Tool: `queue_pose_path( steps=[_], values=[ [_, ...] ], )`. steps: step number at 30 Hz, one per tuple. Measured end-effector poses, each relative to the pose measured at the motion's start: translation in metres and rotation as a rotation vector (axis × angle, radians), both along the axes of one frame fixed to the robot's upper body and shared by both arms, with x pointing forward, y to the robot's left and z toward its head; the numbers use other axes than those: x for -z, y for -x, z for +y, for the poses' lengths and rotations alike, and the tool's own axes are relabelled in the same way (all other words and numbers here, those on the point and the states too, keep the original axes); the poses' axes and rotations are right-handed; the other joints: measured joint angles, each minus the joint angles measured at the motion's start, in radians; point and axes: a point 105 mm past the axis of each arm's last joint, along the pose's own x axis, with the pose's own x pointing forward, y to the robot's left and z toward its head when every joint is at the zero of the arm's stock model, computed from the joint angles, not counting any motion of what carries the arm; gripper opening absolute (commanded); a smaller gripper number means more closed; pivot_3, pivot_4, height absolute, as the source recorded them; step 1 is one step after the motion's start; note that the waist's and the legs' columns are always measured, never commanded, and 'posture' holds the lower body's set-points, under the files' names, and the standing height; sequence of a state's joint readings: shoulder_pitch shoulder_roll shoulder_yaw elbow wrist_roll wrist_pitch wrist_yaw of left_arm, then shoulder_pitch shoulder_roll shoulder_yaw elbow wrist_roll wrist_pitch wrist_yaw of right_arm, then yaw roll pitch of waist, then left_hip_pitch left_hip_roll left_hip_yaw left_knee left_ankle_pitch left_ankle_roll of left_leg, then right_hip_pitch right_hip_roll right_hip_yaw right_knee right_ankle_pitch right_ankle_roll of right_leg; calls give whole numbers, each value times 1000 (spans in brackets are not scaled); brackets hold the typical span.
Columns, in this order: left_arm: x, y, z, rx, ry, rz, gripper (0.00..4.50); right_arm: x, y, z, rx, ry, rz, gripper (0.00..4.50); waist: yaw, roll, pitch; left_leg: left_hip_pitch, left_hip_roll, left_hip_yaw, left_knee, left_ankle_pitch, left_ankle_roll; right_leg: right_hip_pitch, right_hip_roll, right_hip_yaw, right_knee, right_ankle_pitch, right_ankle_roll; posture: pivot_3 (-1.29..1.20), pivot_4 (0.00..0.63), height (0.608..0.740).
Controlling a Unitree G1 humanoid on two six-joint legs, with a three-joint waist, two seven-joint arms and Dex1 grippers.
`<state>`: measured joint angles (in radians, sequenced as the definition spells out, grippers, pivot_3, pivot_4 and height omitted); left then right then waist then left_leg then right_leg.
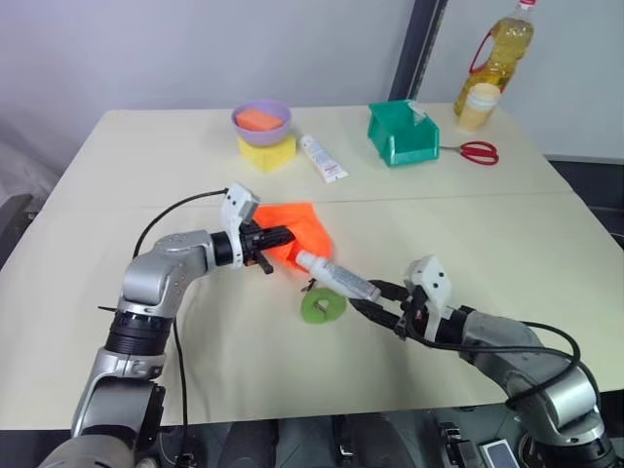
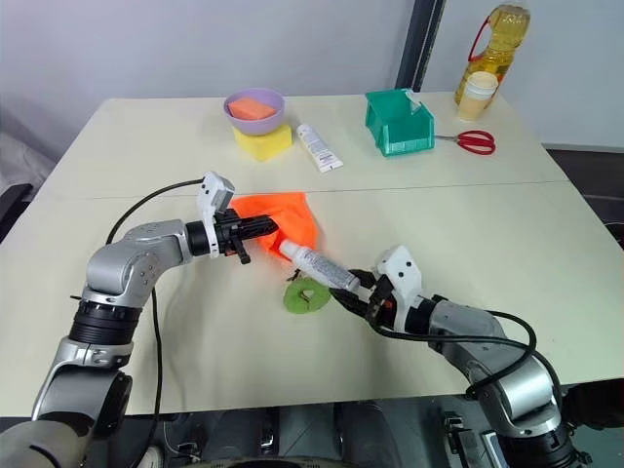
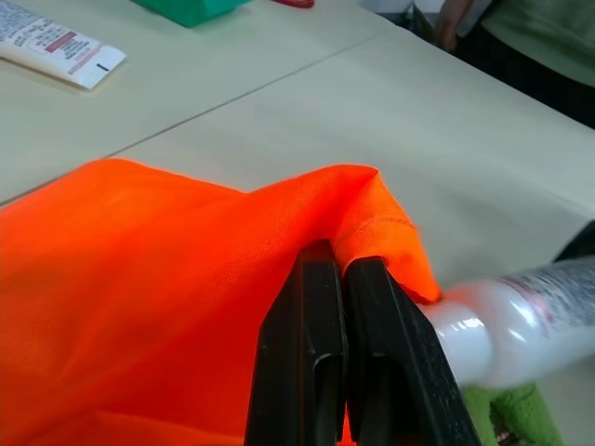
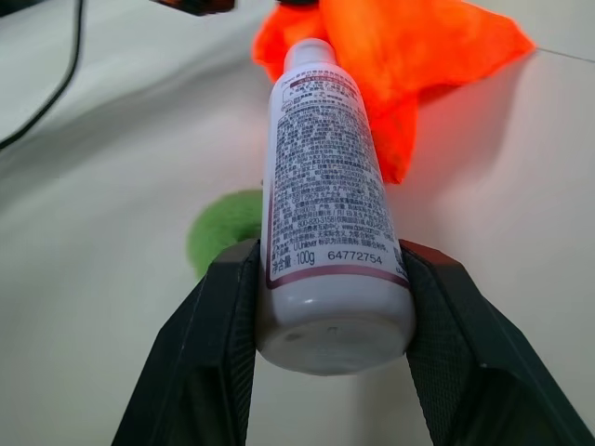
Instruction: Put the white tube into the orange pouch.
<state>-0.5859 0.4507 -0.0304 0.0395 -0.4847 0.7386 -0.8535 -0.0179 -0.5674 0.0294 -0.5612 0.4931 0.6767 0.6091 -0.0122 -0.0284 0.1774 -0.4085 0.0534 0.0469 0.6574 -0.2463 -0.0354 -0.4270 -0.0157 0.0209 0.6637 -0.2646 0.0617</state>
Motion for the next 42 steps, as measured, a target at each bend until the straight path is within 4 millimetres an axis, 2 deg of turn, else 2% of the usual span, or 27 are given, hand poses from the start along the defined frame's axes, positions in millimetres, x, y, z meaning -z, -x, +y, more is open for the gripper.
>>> queue_pose_path(
  steps=[5, 10, 15, 19, 23, 28, 33, 42],
  values=[
    [5, 11, -7, 60, -34, 7, 0, -2, -14, 4, 55, -7, -32, 2142, -2, 0, 0, 0, 0, 0, 0, 0, 0, 0, 0, 0, 0, 0, 0, 0, 150, 731],
    [7, 19, -17, 104, -57, 0, 0, -4, -18, 27, 30, -25, -58, 2142, -1, 0, 0, 0, 0, 0, 0, 0, 0, 0, 0, 0, 0, 0, 0, 0, 150, 731],
    [10, 21, -18, 98, -66, 13, 0, -5, -15, 51, -30, -57, -56, 2142, -1, 0, 0, 0, 0, 0, 0, 0, 0, 0, 0, 0, 0, 0, 0, 0, 150, 731],
    [8, 23, -20, 109, -70, 4, 0, -13, -25, 62, -10, -82, -83, 2142, -2, 0, 0, 0, 0, 0, 0, 0, 0, 0, 0, 0, 0, 0, 0, 0, 150, 731],
    [5, 26, -19, 119, -78, 1, 0, -10, -34, 63, 37, -93, -73, 2142, -1, 0, 0, 0, 0, 0, -1, 0, 0, 0, 0, 0, 0, 0, 0, 0, 150, 731],
    [7, 26, -15, 112, -87, 6, 0, -7, -35, 60, 50, -83, -66, 2142, 0, 0, 0, 0, 0, 0, 0, 0, 0, 0, 0, 0, 0, 0, 0, 0, 150, 731],
    [10, 23, -4, 92, -105, 24, 0, 23, -22, 42, 58, -23, 74, 2142, -1, 0, 0, 0, 0, 0, -1, 0, 0, 0, 0, 0, 0, 0, 0, 0, 150, 731],
    [10, 24, -5, 105, -101, 29, 0, 22, -24, 44, 64, -42, 115, 2142, -3, 0, 0, 0, 1, 0, -1, 0, 0, 0, 0, 0, 0, 0, 0, 0, 150, 731]
  ],
)
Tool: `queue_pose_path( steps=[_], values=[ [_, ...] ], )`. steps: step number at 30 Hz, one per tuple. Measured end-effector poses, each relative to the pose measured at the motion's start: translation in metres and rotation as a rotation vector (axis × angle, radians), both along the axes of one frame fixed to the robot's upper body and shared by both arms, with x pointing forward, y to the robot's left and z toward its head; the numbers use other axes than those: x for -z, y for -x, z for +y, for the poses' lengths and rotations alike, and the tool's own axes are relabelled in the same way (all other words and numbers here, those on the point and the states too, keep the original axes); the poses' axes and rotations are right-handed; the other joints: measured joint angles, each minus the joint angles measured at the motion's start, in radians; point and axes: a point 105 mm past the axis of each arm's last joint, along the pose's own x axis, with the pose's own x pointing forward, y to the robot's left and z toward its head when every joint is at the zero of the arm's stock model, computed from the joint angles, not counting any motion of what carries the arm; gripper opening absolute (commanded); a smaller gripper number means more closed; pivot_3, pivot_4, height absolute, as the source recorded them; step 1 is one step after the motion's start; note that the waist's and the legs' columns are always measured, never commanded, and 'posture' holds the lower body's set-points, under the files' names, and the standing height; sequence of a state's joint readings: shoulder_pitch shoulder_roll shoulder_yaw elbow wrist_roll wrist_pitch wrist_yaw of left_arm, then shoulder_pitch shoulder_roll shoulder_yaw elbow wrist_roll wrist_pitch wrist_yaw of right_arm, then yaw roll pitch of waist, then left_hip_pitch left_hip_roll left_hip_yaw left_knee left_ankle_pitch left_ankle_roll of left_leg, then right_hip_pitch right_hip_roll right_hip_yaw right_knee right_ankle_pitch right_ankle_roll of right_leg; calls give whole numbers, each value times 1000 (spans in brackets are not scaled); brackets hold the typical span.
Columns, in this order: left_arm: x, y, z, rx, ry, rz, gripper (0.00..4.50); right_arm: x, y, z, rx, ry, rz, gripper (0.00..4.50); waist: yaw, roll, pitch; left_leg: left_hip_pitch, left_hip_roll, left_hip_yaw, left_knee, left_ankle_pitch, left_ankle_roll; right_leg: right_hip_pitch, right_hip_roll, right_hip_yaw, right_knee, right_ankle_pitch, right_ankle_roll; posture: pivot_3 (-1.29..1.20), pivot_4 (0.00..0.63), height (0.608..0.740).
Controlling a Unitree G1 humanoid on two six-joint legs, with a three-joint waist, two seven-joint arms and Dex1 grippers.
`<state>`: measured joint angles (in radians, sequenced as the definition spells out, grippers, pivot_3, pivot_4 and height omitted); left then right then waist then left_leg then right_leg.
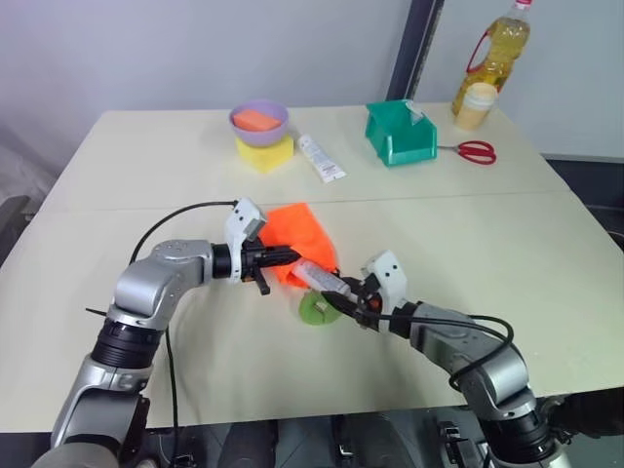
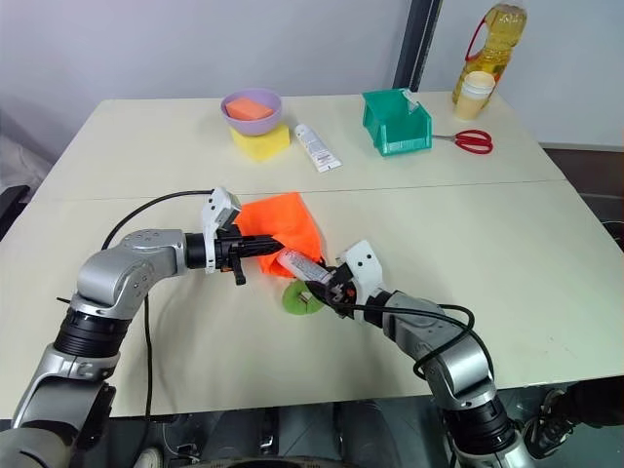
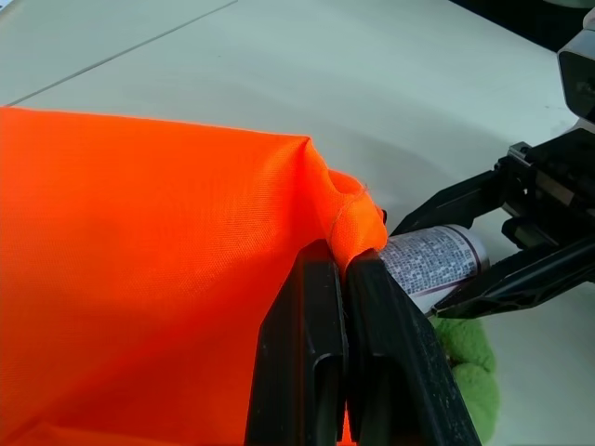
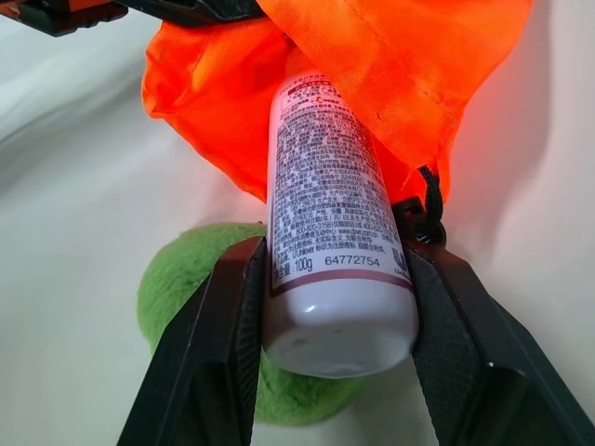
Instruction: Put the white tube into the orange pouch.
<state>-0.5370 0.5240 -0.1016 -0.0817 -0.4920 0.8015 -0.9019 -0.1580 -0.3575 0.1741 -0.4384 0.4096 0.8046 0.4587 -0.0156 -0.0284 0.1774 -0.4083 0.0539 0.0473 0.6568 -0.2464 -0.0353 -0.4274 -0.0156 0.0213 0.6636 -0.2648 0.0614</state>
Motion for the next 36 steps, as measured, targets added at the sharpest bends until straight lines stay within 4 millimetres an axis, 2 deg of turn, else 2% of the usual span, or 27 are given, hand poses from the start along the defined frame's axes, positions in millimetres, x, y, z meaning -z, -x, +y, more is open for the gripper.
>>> queue_pose_path(
  steps=[3, 8, 11, 16, 21, 24, 26, 28, 33, 36],
  values=[
    [1, 1, 0, 2, 0, 13, 0, -2, -3, 7, -5, -31, 13, 2142, -2, 0, 0, 0, 0, 0, 0, 0, 0, 0, 0, 0, 0, 0, 0, 0, 150, 731],
    [-2, 9, -5, 48, 16, 30, 0, -17, -20, 35, -5, -86, 14, 2142, -3, 0, 0, -1, 1, 0, -1, 0, 0, -1, 1, 0, 0, 0, 0, 0, 150, 731],
    [-1, 10, -5, 50, 16, 48, 0, -20, -27, 44, -1, -86, 20, 2142, 1, 0, 0, -1, 1, 0, -2, 0, 0, -1, 0, 0, 0, 0, 0, 0, 150, 731],
    [-2, 17, -10, 85, 26, 59, 0, -15, -37, 49, 31, -54, 32, 2142, 0, 0, 0, -1, 0, 1, -3, 0, 0, -2, 0, 0, -1, 0, 0, 0, 150, 731],
    [-1, 12, -5, 59, 10, 30, 0, -14, -37, 47, 33, -35, 28, 2142, -2, 0, 0, -1, 0, 1, -3, 0, 0, -2, 0, 0, -1, 0, 0, 0, 150, 731],
    [4, 6, 3, 22, -6, 40, 0, -12, -35, 40, 32, -2, 15, 3078, -1, 0, 0, -1, 0, 1, -3, 0, 0, -2, 0, 0, -1, 0, 0, 0, 150, 731],
    [7, 3, 9, 2, -13, 45, 0, -10, -34, 34, 37, 22, 9, 3974, 0, 0, 0, -1, 0, 1, -4, 0, 0, -2, 0, 0, -1, 0, 0, 0, 150, 731],
    [9, 1, 11, -9, -16, 48, 0, -11, -31, 32, 30, 29, 0, 3974, 0, 0, 0, -1, 0, 1, -4, 0, 0, -2, 0, 0, -1, 0, 0, 0, 150, 731],
    [12, -4, 20, -44, -26, 53, 0, -27, -14, 17, -36, 66, -89, 3974, 0, 0, 0, -1, 0, 1, -4, 0, 0, -3, 0, 0, -1, 0, 0, 0, 150, 731],
    [12, -5, 21, -53, -25, 51, 0, -26, -3, 5, -80, 103, -98, 3974, 1, 0, 0, -1, 0, 1, -4, 0, 0, -3, 0, 0, -1, 0, 0, 0, 150, 731]
  ],
)
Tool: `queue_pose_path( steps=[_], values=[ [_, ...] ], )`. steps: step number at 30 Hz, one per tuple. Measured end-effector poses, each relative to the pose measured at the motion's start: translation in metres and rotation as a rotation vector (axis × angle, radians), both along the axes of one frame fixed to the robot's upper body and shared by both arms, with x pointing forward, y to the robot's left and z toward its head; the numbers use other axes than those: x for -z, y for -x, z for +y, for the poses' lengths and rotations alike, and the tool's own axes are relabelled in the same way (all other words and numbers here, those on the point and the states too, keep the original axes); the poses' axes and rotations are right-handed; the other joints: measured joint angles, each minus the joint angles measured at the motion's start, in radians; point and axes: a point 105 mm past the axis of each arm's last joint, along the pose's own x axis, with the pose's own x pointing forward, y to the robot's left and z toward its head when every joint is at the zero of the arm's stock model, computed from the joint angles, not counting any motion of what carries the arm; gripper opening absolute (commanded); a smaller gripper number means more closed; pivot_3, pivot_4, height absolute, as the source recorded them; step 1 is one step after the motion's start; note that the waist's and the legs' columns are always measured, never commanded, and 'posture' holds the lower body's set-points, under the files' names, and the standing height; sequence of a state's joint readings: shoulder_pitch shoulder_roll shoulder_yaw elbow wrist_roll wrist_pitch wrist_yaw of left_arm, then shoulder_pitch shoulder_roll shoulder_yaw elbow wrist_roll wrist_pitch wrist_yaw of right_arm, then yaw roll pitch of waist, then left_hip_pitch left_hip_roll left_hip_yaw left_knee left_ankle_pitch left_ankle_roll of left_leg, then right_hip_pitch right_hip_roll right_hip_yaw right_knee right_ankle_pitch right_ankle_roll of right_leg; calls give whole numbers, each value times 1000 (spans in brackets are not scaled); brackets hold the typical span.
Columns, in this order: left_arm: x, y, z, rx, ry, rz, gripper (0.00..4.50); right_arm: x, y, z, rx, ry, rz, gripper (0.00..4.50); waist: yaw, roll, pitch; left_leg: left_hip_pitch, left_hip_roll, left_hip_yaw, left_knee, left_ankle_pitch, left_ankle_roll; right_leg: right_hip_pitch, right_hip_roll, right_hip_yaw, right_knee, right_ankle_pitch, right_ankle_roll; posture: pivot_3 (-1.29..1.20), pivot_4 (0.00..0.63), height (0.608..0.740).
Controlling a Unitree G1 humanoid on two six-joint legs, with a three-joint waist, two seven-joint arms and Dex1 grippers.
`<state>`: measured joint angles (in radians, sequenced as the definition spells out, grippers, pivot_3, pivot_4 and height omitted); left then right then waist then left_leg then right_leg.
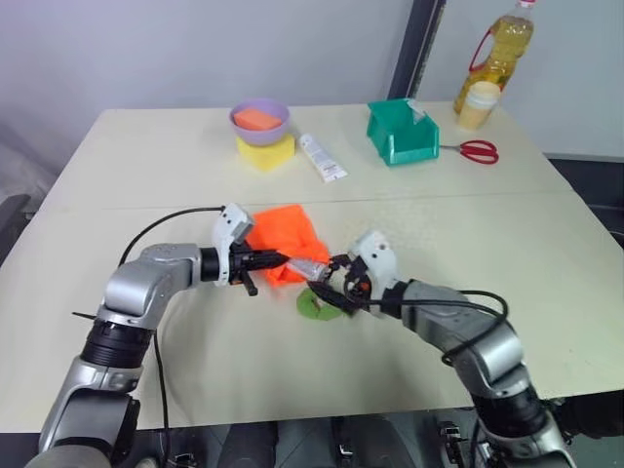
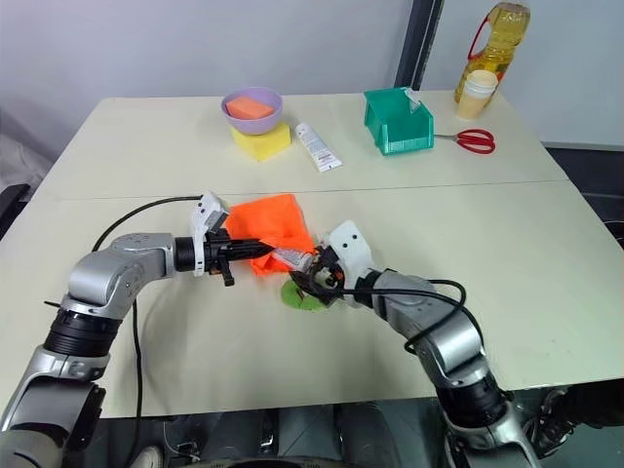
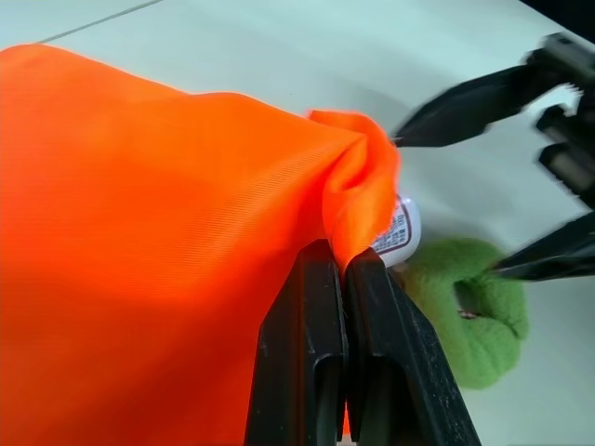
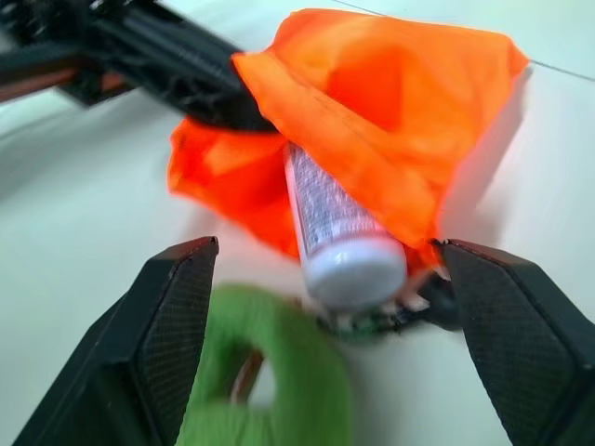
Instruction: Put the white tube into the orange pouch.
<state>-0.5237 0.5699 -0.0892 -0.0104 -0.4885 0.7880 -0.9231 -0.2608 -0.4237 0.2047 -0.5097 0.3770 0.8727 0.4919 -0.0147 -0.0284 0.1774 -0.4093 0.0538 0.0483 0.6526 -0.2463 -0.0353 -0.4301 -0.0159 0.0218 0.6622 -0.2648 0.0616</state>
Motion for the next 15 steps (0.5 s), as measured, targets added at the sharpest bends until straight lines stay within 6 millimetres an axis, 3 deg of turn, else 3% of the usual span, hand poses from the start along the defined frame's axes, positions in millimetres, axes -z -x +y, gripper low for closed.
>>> queue_pose_path(
  steps=[5, 9, 15],
  values=[
    [-1, -1, 1, -8, 4, -8, 0, 1, 19, -10, -130, 63, -25, 3974, -2, 0, 0, 0, 0, 0, 0, 0, 0, 0, 1, 0, 0, 0, 0, 0, 150, 731],
    [-1, -2, 0, -10, 9, -7, 0, 3, 28, 0, -245, 78, -13, 3974, -3, 0, 0, 1, 0, -1, 0, 0, 0, 0, 1, 0, 0, 0, 0, 0, 150, 731],
    [0, -1, -2, -11, 18, -3, 0, 22, 27, 14, -315, 92, 92, 3974, 1, 0, 0, 0, 0, 0, 0, 0, 0, 0, 1, 0, 0, 0, 0, 0, 150, 731]
  ],
)
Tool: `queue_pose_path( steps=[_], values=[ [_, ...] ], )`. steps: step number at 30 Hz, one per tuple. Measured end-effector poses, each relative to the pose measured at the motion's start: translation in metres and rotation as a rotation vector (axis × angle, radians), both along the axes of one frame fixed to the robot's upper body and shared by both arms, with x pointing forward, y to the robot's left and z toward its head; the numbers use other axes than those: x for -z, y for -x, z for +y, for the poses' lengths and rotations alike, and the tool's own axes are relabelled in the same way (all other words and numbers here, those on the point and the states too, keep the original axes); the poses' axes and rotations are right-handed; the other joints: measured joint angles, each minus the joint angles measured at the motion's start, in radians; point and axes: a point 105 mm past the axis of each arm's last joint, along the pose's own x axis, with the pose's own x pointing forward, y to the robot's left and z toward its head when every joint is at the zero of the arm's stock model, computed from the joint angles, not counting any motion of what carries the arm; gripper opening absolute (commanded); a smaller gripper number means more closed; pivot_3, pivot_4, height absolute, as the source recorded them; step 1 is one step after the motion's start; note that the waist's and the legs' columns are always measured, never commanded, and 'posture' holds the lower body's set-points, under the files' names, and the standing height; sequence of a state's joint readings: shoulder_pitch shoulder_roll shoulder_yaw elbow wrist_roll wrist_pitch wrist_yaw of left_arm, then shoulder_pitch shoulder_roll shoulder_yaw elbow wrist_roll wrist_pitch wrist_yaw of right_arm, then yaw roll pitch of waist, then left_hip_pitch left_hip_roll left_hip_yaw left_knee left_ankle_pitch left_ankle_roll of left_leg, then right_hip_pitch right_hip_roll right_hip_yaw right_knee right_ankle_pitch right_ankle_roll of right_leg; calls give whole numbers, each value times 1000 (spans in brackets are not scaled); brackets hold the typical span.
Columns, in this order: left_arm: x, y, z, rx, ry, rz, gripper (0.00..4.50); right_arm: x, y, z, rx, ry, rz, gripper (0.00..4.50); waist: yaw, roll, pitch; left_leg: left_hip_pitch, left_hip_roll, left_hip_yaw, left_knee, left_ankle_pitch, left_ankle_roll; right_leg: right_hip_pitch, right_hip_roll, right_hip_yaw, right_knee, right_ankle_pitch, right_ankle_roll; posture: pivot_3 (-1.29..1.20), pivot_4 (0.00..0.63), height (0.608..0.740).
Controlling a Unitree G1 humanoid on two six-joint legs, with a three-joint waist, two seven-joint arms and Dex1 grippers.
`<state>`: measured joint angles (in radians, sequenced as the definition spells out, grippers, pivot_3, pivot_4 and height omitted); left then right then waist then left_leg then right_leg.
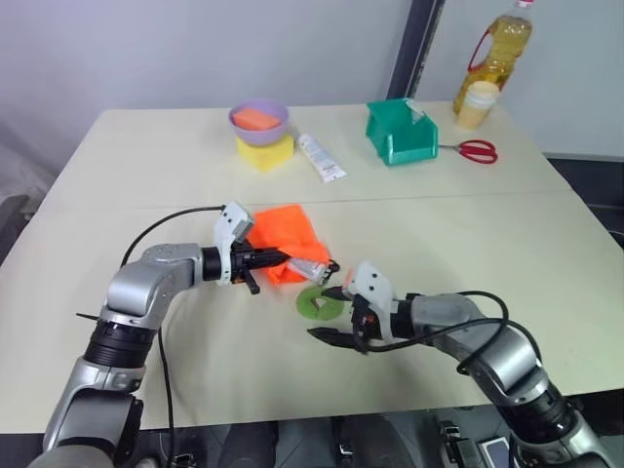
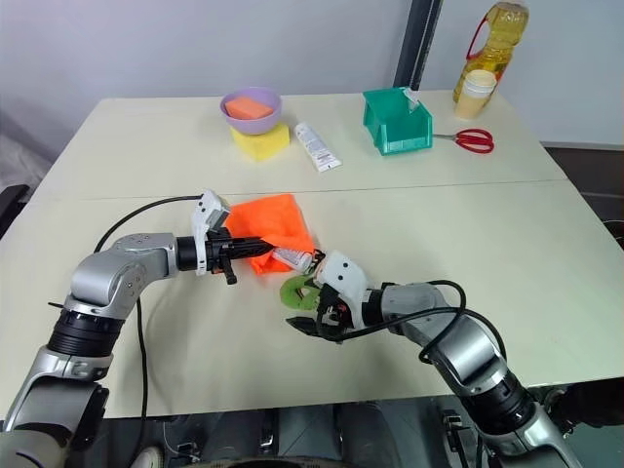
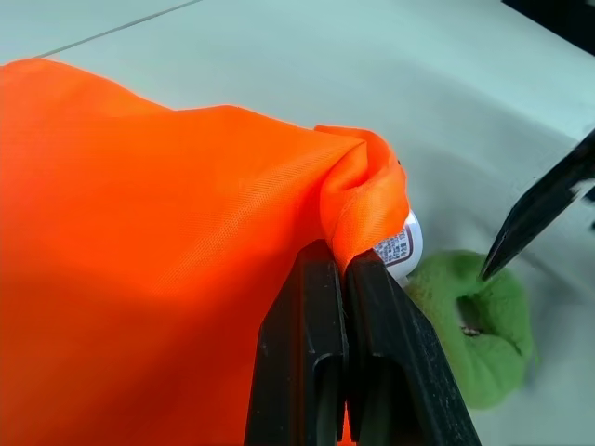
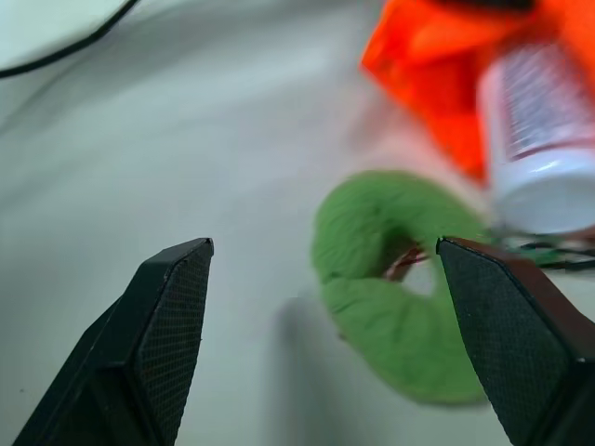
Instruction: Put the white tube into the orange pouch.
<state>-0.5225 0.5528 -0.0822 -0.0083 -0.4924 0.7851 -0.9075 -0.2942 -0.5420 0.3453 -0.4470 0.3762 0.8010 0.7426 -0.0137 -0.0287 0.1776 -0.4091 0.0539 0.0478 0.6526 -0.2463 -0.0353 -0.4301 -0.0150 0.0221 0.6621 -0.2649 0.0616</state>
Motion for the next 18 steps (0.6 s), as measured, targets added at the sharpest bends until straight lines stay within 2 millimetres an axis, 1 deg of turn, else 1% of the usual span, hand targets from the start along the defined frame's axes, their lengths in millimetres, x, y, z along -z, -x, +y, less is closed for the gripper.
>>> queue_pose_path(
  steps=[5, 6, 7, 8, 9, 10, 13, 18],
  values=[
    [1, 0, -1, -3, 3, 8, 0, 1, -7, 10, -25, -6, 27, 3974, 0, 0, 0, 0, 0, 0, 0, 0, 0, 0, 0, 0, 0, 0, 0, 0, 150, 731],
    [1, 0, -2, -4, 4, 9, 0, 4, -9, 11, -22, 5, 39, 3430, -1, 0, 0, 0, 0, 0, 0, 0, 0, 0, 0, 0, 0, 0, 0, 0, 150, 731],
    [1, 0, -2, -5, 5, 9, 0, 8, -10, 10, -14, 24, 43, 3142, 0, 0, 0, 0, 0, 0, 0, 0, 0, 0, 0, 0, 0, 0, 0, 0, 150, 731],
    [1, 0, -2, -7, 5, 9, 0, 10, -12, 9, -9, 43, 38, 2622, 0, 0, 0, 0, 0, 0, 0, 0, 0, 0, 0, 0, 0, 0, 0, 0, 150, 731],
    [1, 0, -2, -9, 5, 8, 0, 11, -13, 7, -9, 69, 18, 2198, 1, 0, 0, 0, 0, 0, 0, 0, 0, 0, -1, 0, 0, 0, 0, 0, 150, 731],
    [0, -1, -1, -11, 7, 7, 0, 12, -14, 4, -6, 89, 0, 1591, 1, 0, 0, 0, -1, 0, 0, 0, 0, 0, -1, 0, 0, 0, 0, 0, 150, 731],
    [-2, -2, 1, -24, 16, -1, 0, 11, -16, -4, -7, 130, -44, 37, 1, 0, 0, 0, -1, 0, 0, 0, 0, 0, -1, 0, 0, 0, 0, 0, 150, 731],
    [-3, -2, -1, -18, 29, 1, 0, 10, -16, -12, -24, 179, -120, 37, 1, 0, 0, 0, -1, 0, 0, 0, 0, 0, -1, 0, 0, 0, 0, 0, 150, 731]
  ],
)
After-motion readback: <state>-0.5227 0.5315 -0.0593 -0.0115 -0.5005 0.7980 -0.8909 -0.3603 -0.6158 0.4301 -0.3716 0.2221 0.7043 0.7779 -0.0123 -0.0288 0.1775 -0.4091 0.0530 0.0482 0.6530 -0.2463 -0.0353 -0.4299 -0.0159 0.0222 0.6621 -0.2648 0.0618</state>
